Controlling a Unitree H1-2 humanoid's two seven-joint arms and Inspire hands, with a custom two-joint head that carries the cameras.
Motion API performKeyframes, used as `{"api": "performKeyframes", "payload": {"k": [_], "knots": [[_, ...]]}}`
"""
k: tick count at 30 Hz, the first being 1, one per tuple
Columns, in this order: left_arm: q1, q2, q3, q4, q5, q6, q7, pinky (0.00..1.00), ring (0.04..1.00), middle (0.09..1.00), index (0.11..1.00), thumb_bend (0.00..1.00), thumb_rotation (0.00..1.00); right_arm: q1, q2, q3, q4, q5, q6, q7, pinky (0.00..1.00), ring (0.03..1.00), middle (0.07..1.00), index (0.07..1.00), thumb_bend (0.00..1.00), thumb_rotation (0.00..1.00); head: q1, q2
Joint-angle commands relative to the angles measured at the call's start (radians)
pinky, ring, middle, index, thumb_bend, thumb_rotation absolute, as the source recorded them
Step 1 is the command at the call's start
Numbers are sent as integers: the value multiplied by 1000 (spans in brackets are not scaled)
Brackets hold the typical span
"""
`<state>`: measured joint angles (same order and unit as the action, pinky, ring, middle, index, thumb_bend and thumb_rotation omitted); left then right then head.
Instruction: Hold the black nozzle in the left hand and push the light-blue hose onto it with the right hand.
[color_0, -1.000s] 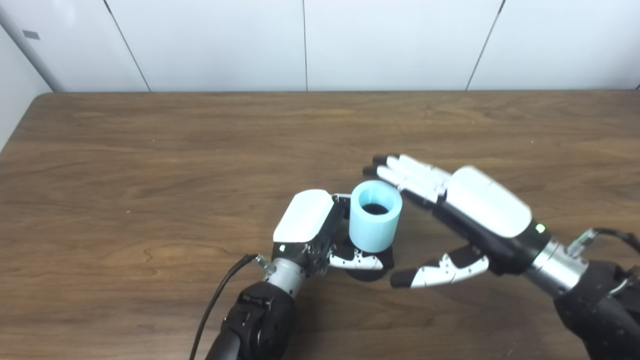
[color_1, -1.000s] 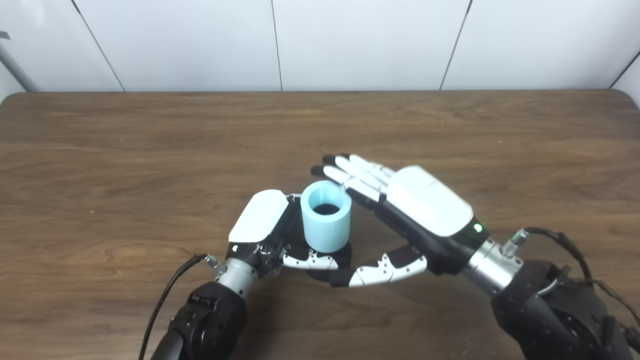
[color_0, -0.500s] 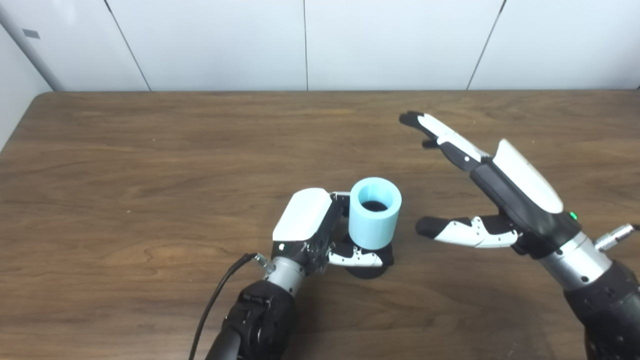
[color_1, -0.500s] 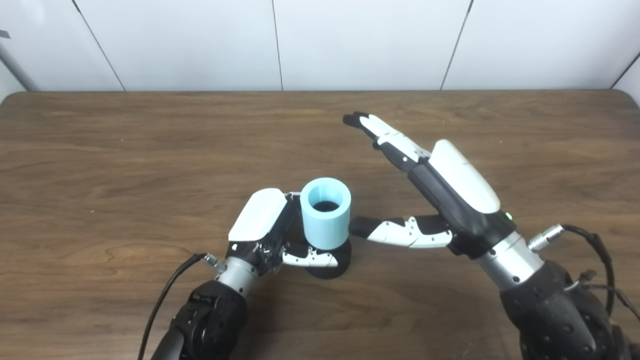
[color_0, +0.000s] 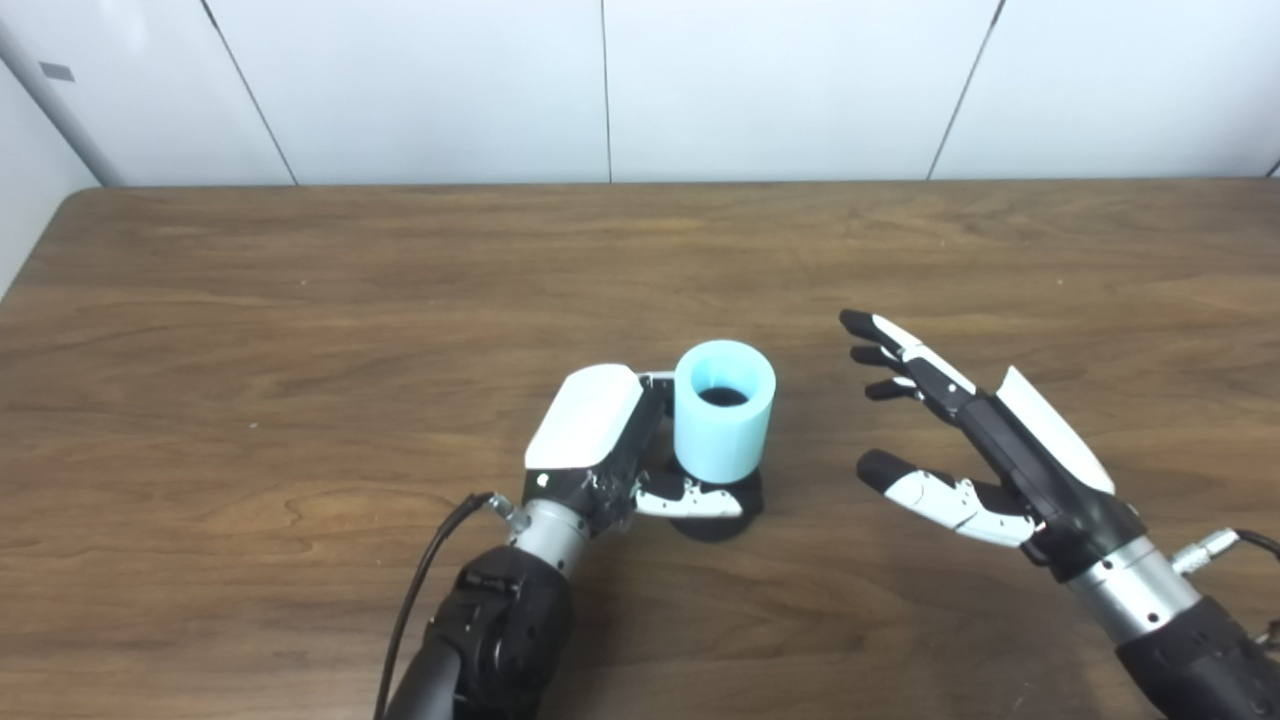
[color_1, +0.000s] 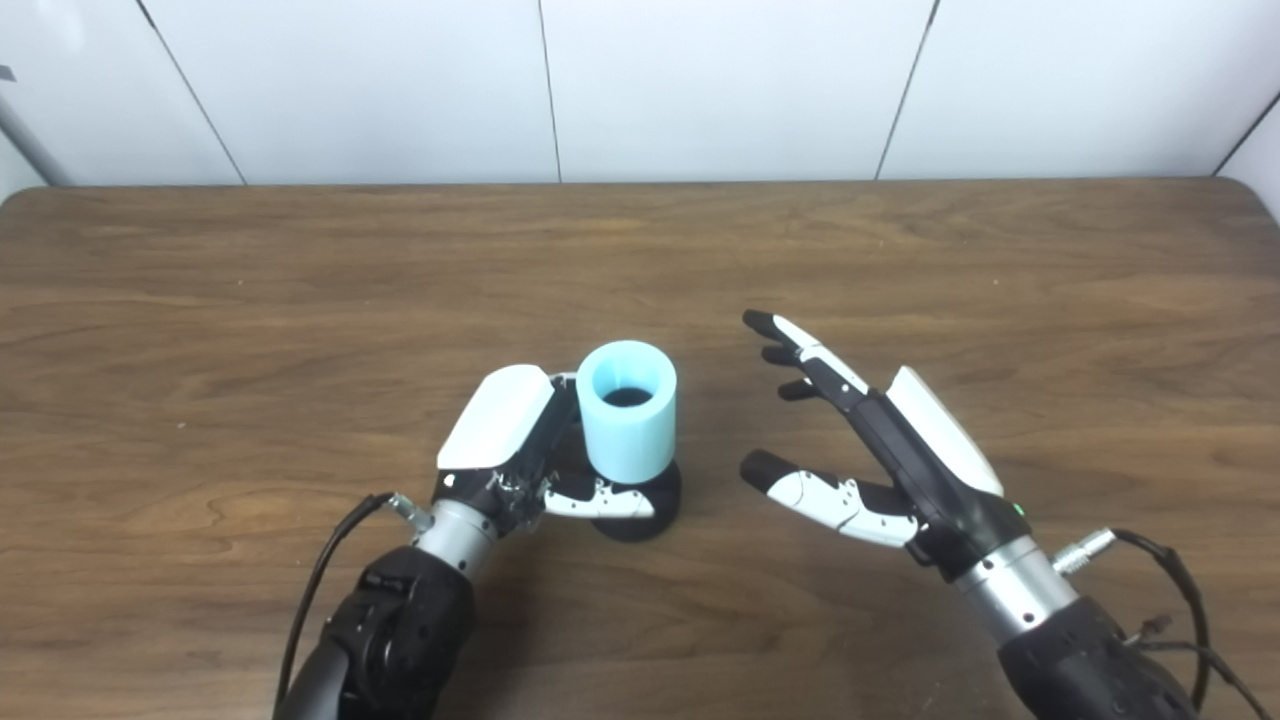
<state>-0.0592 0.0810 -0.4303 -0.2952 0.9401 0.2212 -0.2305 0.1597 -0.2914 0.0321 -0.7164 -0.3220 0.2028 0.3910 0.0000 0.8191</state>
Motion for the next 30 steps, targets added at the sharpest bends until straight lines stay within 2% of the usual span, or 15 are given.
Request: {"api": "performKeyframes", "payload": {"k": [1,6,14,20,24,30], "knots": [[-27,3,-2,-7,34,14,-18,762,773,779,776,924,166,-12,-3,0,-8,11,-44,-29,794,901,944,934,496,827,0,1],[-50,4,5,-21,68,48,-75,840,827,829,841,994,205,-15,-4,1,10,-6,-43,-49,790,897,941,935,501,826,4,-2],[-63,8,23,-35,86,67,-110,932,906,911,948,1000,260,-13,-13,-4,29,2,-51,-63,778,898,948,941,491,827,5,-5],[-68,-1,50,-42,75,77,-118,955,927,936,994,1000,250,-17,-16,-4,40,-1,-47,-64,773,888,939,938,489,823,3,-9],[-75,-11,83,-58,52,97,-131,960,935,945,999,1000,264,-19,-17,-6,45,7,-43,-62,775,887,935,939,493,824,6,-9],[-119,-12,140,-128,-41,190,-243,952,953,936,958,1000,230,-24,-14,-4,57,-2,-44,-66,765,875,924,935,496,829,7,-10]]}}
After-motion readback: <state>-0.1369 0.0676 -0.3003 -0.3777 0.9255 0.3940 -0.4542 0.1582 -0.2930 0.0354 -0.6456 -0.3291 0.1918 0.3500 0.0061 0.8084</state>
